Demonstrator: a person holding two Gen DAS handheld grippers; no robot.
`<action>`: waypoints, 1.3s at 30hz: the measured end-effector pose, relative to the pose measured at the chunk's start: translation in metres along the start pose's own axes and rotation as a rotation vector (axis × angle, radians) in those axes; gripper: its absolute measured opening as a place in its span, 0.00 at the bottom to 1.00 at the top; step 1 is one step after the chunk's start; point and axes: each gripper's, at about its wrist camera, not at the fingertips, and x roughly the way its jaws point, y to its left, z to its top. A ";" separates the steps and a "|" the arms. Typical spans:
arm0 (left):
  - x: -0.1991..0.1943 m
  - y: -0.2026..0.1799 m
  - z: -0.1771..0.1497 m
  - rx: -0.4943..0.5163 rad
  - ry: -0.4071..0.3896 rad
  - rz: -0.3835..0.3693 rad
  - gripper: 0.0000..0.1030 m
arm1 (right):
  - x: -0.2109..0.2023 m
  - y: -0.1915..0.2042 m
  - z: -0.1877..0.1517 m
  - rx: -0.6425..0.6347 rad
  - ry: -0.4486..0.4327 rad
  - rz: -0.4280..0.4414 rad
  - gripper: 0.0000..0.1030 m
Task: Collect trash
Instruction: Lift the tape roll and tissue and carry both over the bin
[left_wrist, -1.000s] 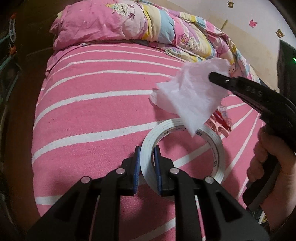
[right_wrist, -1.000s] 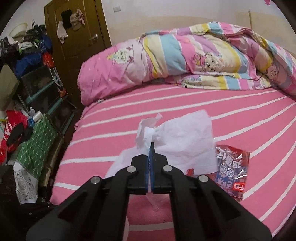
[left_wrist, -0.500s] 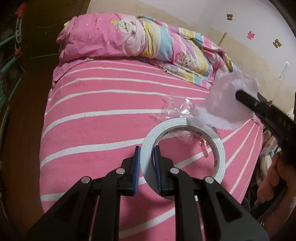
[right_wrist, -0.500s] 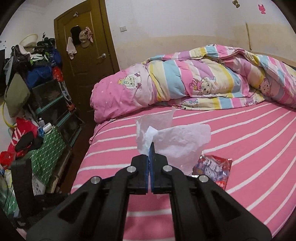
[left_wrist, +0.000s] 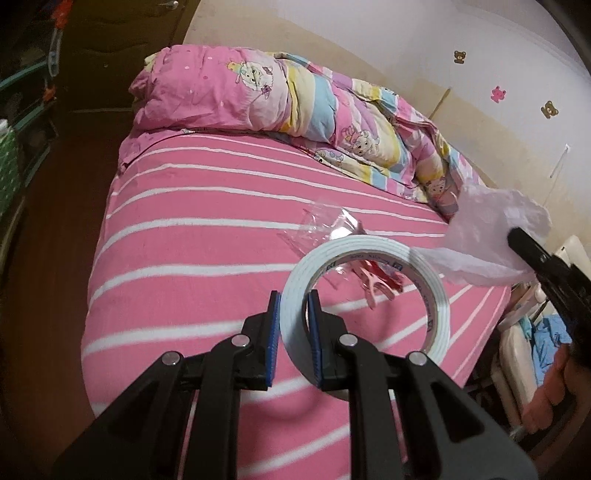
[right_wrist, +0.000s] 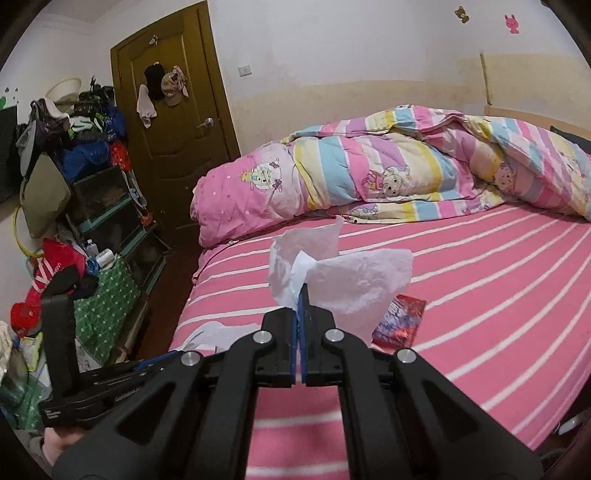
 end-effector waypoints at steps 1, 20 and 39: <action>-0.004 -0.003 -0.003 -0.004 -0.001 -0.003 0.14 | -0.011 -0.001 -0.003 0.008 -0.003 -0.002 0.01; -0.071 -0.106 -0.046 0.027 -0.004 -0.111 0.14 | -0.144 -0.033 -0.010 0.061 -0.097 -0.032 0.01; -0.062 -0.258 -0.118 0.182 0.144 -0.283 0.14 | -0.286 -0.133 -0.064 0.208 -0.181 -0.205 0.01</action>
